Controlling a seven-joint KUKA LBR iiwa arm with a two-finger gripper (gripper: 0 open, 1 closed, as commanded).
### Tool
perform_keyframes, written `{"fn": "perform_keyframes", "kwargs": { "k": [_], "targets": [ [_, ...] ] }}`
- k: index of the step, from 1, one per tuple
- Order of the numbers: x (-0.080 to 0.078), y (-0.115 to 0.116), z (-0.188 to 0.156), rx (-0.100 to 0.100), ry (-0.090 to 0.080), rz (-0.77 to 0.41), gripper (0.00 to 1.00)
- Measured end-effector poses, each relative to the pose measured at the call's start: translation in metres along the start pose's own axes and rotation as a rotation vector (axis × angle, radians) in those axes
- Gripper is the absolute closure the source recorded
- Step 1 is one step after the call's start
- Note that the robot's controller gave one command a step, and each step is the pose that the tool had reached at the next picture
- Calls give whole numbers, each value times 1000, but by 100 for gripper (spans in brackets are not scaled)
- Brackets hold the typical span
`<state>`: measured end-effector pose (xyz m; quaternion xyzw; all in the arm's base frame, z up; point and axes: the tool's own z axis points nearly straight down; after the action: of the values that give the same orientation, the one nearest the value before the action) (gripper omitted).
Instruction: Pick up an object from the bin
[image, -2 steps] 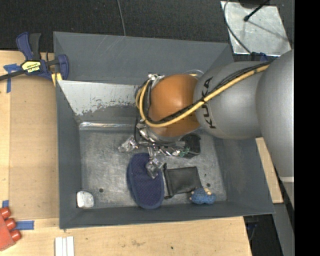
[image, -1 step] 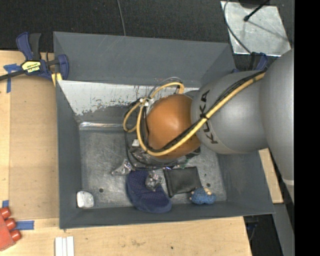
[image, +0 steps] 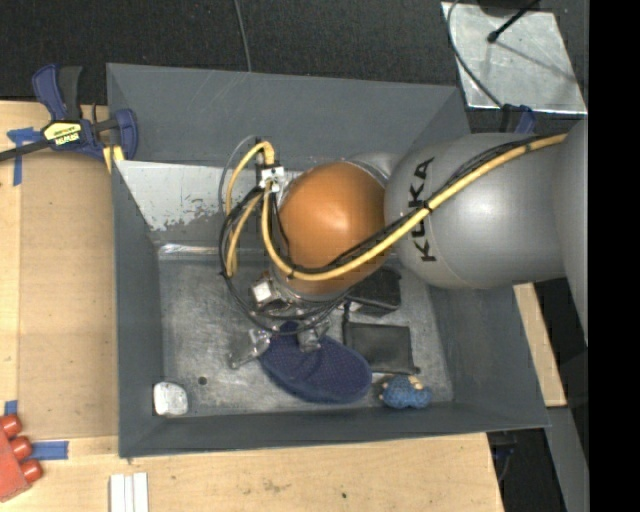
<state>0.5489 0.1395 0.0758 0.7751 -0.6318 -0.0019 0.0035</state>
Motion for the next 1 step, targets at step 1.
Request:
{"fn": "perform_keyframes", "kwargs": {
  "k": [1],
  "targets": [
    [-1,0,-3,2,-1,4,0]
  ]
}}
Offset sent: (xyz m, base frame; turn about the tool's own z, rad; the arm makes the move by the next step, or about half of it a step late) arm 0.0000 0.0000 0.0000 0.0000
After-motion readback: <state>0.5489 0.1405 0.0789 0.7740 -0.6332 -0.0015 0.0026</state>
